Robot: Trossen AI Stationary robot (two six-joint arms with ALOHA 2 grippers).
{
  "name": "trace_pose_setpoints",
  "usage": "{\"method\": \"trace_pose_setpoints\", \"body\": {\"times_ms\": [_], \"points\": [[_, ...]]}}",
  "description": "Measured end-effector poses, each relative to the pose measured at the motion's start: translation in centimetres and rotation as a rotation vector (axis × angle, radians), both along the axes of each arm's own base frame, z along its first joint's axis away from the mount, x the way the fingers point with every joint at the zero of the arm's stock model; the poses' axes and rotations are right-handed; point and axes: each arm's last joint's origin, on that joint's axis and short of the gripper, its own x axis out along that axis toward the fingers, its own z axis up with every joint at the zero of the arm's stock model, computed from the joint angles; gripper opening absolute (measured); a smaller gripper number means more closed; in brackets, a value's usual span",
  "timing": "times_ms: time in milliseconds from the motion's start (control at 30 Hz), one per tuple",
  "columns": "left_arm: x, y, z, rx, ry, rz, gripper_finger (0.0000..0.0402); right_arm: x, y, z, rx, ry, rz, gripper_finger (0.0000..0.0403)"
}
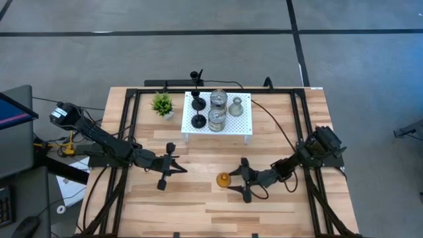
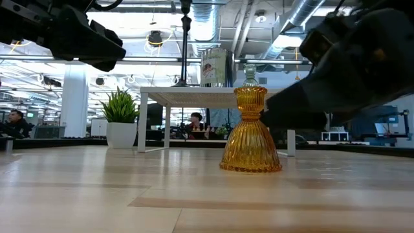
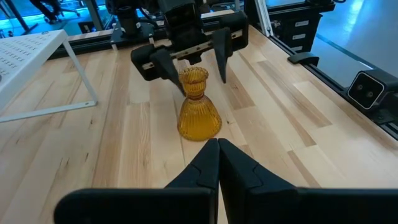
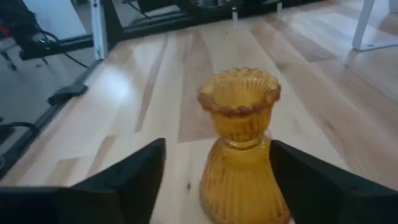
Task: Pick & Place candle stick holders
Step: Align the orange glass candle holder with the other green glass candle holder on the shelf
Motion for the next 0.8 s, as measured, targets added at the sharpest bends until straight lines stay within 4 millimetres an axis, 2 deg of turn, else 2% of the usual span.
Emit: {"method": "trace_pose_setpoints", "body": {"times_ms": [133,300,467,800], "points": [[0.0,0.0,0.0,0.000,-0.001,0.000,0.0003,0.8,-0.3,-0.1,-0.048,0.045,-0.015,0.0307],[0.0,0.0,0.0,0.000,0.000,0.000,0.0003,2.1,-0.5,0.1,-0.064,0.080,-0.039,0.0318],[0.0,0.0,0.0,0.000,-0.001,0.000,0.0003,3.0,-0.8,0.4,-0.055,0.088,-0.030,0.0308],[0.0,0.0,0.0,0.000,-0.001,0.000,0.0003,3.1,-0.7,0.5,-0.046,0.088,-0.012,0.0268]]}}
